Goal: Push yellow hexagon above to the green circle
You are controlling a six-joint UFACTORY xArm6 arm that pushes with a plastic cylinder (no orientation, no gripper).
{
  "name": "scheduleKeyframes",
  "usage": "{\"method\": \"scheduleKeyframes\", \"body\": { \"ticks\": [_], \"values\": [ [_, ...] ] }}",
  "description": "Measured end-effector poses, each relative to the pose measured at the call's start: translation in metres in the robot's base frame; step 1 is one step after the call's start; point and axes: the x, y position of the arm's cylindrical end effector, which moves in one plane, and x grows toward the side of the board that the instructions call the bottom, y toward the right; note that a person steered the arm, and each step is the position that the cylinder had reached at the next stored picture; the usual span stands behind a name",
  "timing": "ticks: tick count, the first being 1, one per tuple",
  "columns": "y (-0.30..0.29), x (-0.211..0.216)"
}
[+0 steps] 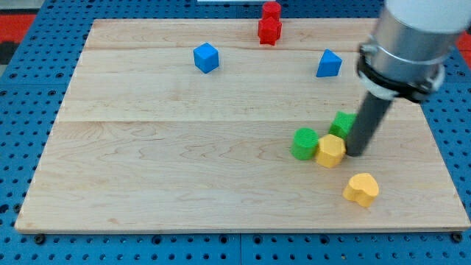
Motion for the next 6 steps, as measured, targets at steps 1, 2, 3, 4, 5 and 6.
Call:
{"method": "scheduleKeyframes", "body": {
  "ticks": [1,2,3,4,5,6],
  "values": [
    [-0.035,0.013],
    [-0.034,0.056],
    [-0.071,0.061],
    [-0.094,0.013],
    [-0.067,-0.012],
    [-0.059,0.021]
  ]
}}
